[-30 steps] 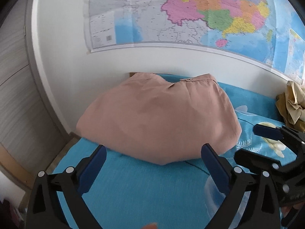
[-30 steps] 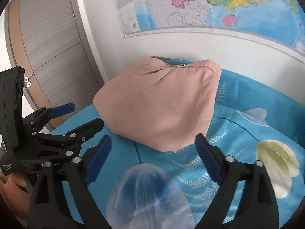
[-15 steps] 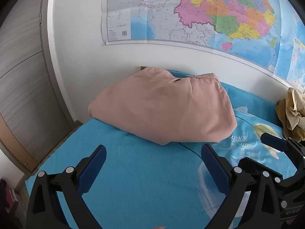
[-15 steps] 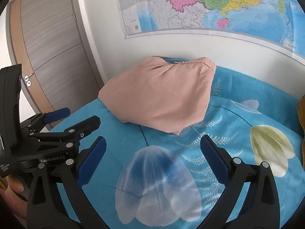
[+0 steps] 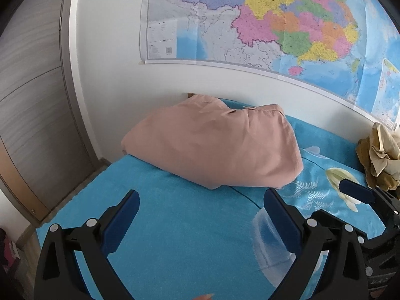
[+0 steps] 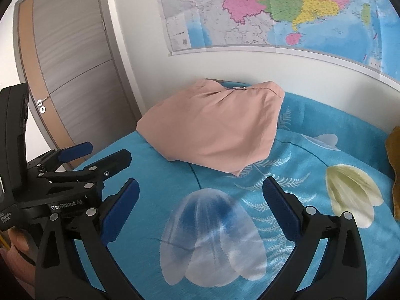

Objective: Fold large clothes

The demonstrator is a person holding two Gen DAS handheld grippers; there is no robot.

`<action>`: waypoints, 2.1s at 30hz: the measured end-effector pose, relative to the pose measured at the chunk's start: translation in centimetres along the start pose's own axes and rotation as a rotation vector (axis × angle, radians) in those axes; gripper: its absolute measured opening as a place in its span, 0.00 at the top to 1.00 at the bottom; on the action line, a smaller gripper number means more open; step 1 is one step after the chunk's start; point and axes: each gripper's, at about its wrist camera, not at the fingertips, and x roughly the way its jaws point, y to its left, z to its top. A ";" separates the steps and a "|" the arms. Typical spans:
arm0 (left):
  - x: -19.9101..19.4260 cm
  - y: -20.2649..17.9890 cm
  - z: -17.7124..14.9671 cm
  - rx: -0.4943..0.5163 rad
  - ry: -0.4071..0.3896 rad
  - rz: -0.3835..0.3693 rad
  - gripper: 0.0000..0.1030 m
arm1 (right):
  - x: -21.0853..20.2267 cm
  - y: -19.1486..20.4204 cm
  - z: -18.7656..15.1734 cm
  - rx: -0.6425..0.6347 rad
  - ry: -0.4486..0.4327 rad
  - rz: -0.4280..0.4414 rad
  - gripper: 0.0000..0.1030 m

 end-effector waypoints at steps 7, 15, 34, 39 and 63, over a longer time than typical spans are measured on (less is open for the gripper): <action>-0.6 -0.2 -0.4 0.011 -0.017 0.016 0.06 | -0.2 0.2 -0.1 0.002 -0.004 -0.004 0.05; -0.7 -0.2 -0.5 -0.002 -0.013 0.026 0.06 | -0.7 0.1 -0.5 -0.007 -0.013 -0.030 0.05; -1.1 0.0 -0.9 0.006 -0.022 0.054 0.06 | -1.0 0.2 -1.0 -0.012 -0.009 -0.029 0.05; -1.1 0.0 -0.9 0.007 -0.022 0.053 0.06 | -1.0 0.3 -1.1 -0.016 -0.010 -0.029 0.05; -1.3 -0.7 -1.0 0.024 -0.029 0.031 0.06 | -0.8 0.4 -1.4 -0.010 0.001 -0.027 0.05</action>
